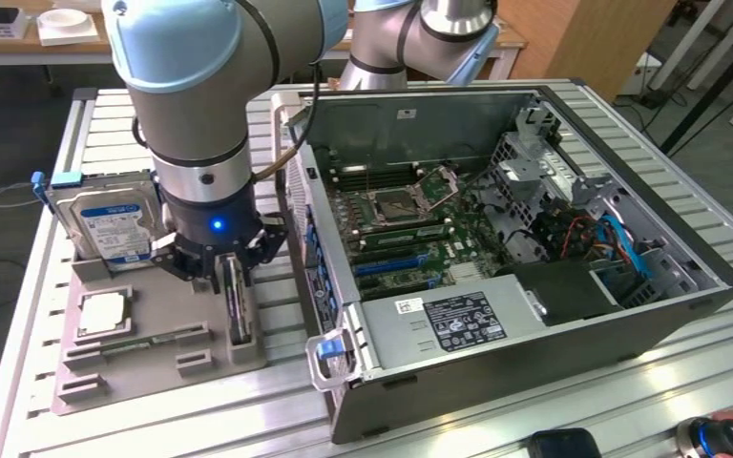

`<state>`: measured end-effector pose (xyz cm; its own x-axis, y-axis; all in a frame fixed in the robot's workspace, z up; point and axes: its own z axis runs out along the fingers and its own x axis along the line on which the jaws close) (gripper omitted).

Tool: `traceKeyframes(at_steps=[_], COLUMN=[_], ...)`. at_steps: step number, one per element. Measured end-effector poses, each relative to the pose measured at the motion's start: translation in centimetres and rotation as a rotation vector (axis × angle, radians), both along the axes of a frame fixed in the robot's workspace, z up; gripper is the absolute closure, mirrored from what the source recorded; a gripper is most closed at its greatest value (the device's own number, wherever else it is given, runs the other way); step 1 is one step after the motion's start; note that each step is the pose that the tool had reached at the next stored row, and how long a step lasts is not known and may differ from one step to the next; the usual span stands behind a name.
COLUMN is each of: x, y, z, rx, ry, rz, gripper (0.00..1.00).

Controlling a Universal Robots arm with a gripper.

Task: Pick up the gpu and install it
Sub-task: 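Pick up the gpu and move the gpu toward the slot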

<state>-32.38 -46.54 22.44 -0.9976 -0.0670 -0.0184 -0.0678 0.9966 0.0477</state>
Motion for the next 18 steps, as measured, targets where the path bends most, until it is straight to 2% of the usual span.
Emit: traceKeyframes(at_steps=[11,13,15,18], x=[0.00,0.01,0.01,0.01], y=[0.00,0.00,0.00,0.00], z=[0.00,0.00,0.00,0.00], rx=[0.0001,0.0000,0.0000,0.0001], ry=[-0.0001,-0.0002,-0.0001,-0.0003], rz=[0.000,0.000,0.000,0.000], gripper=[0.59,0.60,0.70,0.70])
